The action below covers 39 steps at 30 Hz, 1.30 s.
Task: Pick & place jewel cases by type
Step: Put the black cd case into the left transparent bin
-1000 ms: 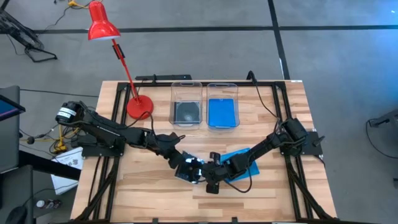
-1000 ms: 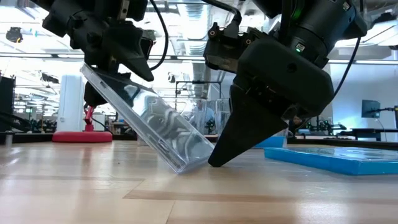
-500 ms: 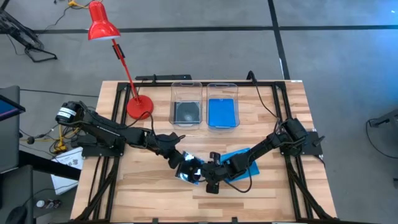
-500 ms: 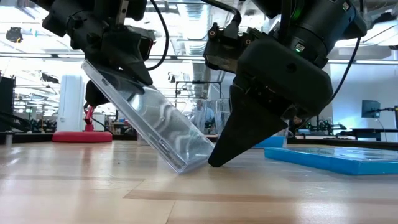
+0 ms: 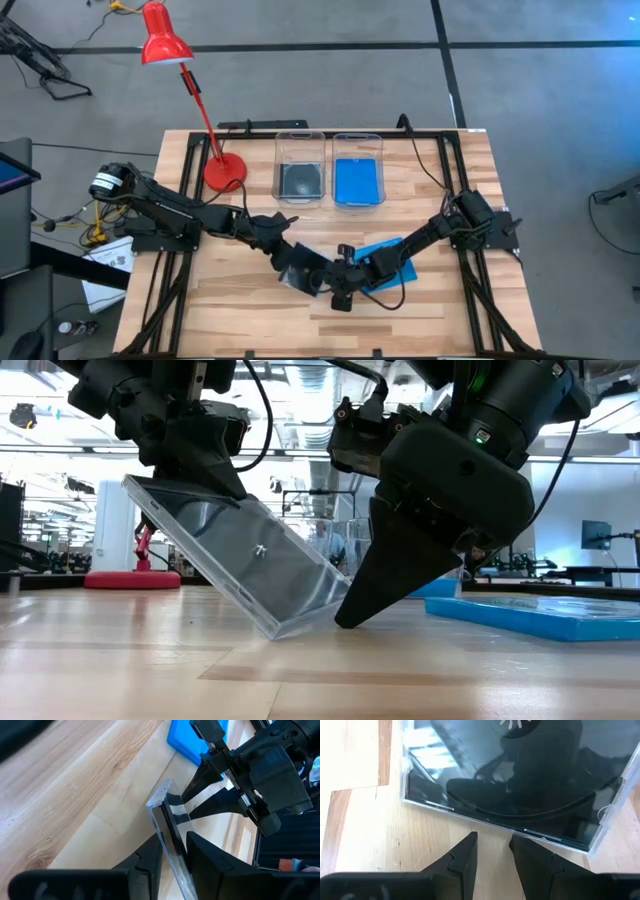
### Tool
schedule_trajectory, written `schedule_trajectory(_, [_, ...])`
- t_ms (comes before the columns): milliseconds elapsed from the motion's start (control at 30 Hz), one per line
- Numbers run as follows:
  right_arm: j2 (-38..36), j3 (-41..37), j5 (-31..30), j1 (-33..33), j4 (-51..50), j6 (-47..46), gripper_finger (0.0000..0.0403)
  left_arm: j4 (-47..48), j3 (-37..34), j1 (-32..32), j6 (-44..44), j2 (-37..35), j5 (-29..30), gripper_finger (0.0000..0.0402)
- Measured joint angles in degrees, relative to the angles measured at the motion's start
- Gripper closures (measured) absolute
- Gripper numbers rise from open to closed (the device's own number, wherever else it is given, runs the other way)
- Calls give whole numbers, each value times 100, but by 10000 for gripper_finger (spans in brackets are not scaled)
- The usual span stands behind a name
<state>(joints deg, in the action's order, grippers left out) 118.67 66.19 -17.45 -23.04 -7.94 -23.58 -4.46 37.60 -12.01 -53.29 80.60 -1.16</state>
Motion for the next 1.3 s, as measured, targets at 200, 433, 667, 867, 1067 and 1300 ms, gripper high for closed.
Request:
schedule_trajectory(200, [4, 0, -94, -69, -4, -5, 285, -1, 0, 0, 129, 0, 63, 324])
schedule_trajectory(433, [-173, -8, -110, -93, -222, -32, 285, -14, 0, 0, 318, 0, 195, 324])
schedule_trajectory(667, [-688, -65, -1132, -425, -1263, -259, 285, -279, 2, 0, 489, 0, 209, 325])
schedule_trajectory(867, [-941, -50, -1779, -605, -2274, -994, 285, -293, 2, -2, 615, 0, 315, 325])
schedule_trajectory(1067, [-992, -37, -2044, -620, -2766, -1453, 285, -327, 2, -22, 785, 0, 490, 325])
schedule_trajectory(1300, [-994, -33, -2267, -621, -2824, -1562, 285, -639, 2, -44, 989, 0, 454, 325])
